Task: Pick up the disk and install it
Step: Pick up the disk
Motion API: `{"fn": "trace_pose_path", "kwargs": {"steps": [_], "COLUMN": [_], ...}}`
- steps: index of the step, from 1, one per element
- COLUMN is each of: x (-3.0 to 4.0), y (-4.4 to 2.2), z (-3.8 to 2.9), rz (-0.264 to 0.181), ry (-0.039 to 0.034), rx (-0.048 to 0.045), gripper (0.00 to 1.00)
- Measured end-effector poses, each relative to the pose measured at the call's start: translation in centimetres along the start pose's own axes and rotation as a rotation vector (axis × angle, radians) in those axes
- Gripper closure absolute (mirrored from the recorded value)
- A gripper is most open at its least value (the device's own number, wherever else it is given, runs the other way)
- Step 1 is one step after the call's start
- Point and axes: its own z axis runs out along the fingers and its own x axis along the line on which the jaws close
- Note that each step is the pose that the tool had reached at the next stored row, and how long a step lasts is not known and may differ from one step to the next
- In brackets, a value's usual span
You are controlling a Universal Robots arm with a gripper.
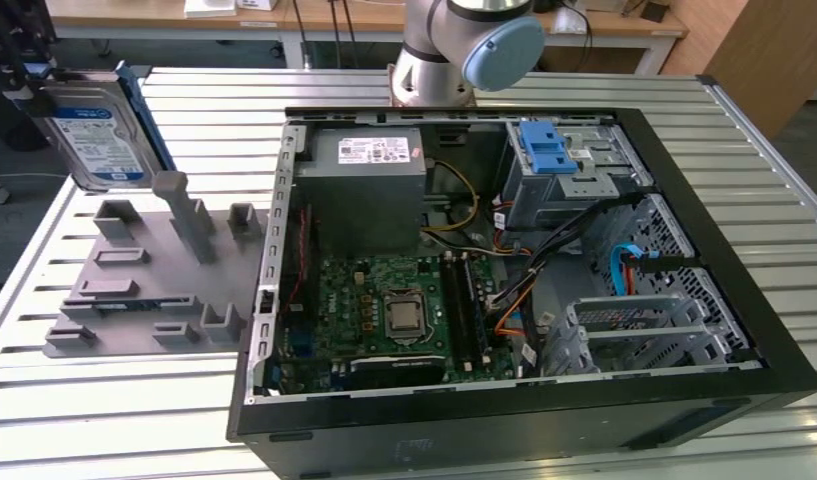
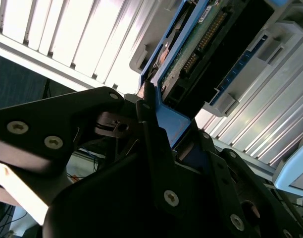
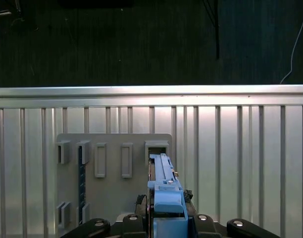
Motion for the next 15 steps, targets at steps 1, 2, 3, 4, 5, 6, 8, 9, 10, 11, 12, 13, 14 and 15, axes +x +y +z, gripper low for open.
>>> {"fn": "trace_pose_path", "kwargs": {"steps": [1,2,3,4,5,6,8,9,10,11,12,13,14,15], "x": [0.00,0.00,0.00,0.00,0.00,0.00,0.00,0.00,0.00,0.00,0.00,0.00,0.00,0.00], "y": [0.00,0.00,0.00,0.00,0.00,-0.01,-0.01,-0.01,-0.01,-0.01,-0.01,-0.01,-0.01,-0.01], "z": [-0.03,-0.06,-0.09,-0.12,-0.15,-0.18,-0.24,-0.28,-0.33,-0.39,-0.45,-0.49,-0.52,-0.54], "rz": [0.000,0.000,0.000,0.000,0.000,0.000,0.000,0.000,0.000,0.000,0.000,0.000,0.000,0.000], "ry": [-0.0001,-0.0002,-0.0004,-0.0007,-0.0011,-0.0015,-0.0023,-0.0028,-0.0033,-0.0036,-0.0040,-0.0043,-0.0046,-0.0048], "rx": [-0.0001,0.0000,-0.0001,-0.0001,-0.0002,-0.0002,-0.0002,-0.0002,-0.0003,-0.0003,-0.0002,-0.0001,-0.0001,-0.0001], "gripper": [0.64,0.64,0.64,0.64,0.64,0.64,0.64,0.64,0.64,0.64,0.64,0.64,0.64,0.64]}}
